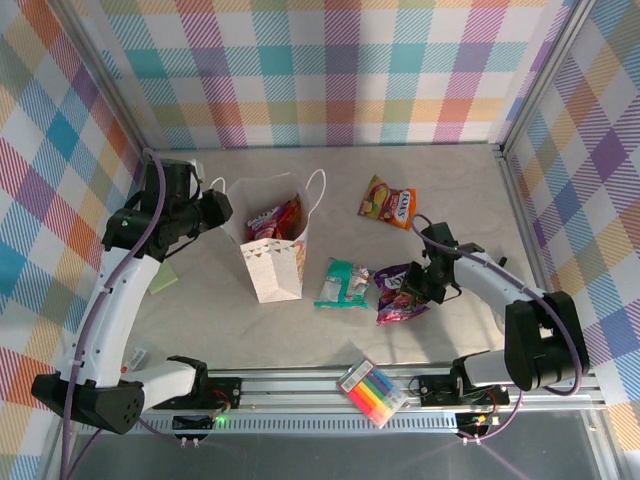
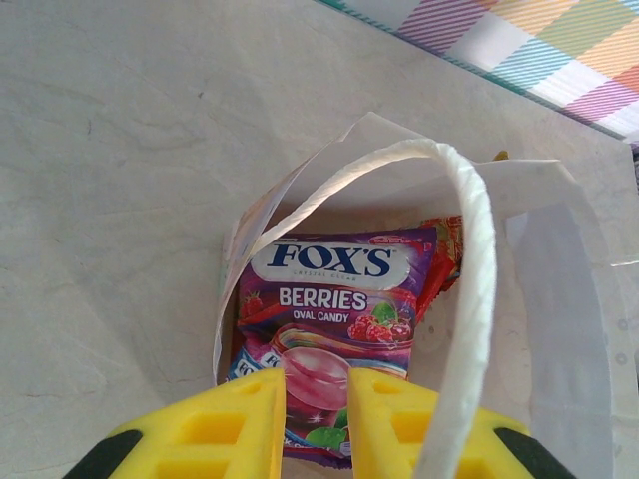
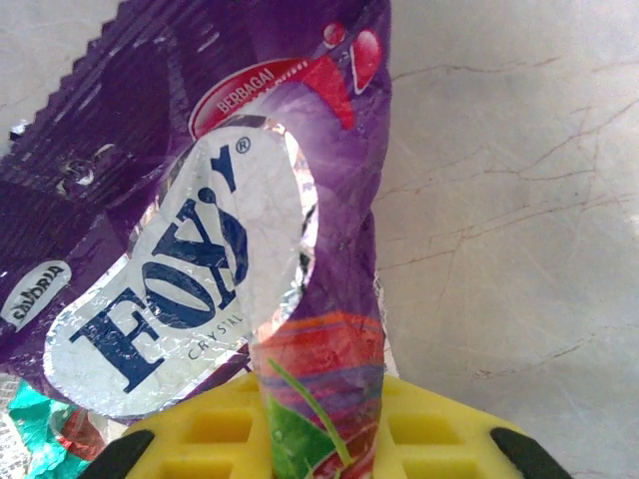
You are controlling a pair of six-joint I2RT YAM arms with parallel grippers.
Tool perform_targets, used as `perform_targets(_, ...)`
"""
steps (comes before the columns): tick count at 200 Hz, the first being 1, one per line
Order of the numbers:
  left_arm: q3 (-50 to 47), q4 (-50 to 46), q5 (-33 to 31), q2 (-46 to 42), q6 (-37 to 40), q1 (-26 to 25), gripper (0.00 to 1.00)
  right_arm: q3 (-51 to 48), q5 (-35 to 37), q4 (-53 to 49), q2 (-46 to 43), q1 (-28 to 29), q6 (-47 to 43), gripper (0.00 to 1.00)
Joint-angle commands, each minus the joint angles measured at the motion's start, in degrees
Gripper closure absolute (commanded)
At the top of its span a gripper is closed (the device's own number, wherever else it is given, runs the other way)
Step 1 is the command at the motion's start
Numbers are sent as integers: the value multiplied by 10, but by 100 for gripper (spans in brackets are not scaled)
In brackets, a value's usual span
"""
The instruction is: Place the snacks into the paper bag
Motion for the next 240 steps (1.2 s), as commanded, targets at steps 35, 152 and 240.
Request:
perform_targets(35,-5,-10,-7,-14,1,7,76,65,26,-37,-14,1,-22,83)
perform_targets(152,14,-15,-20,-15,5,7,74,174,50,-110,-97,1,-33,81)
perform_targets(240,25,-20,-19,-23,4,7,73,259,31,-122,-150,1,-41,80)
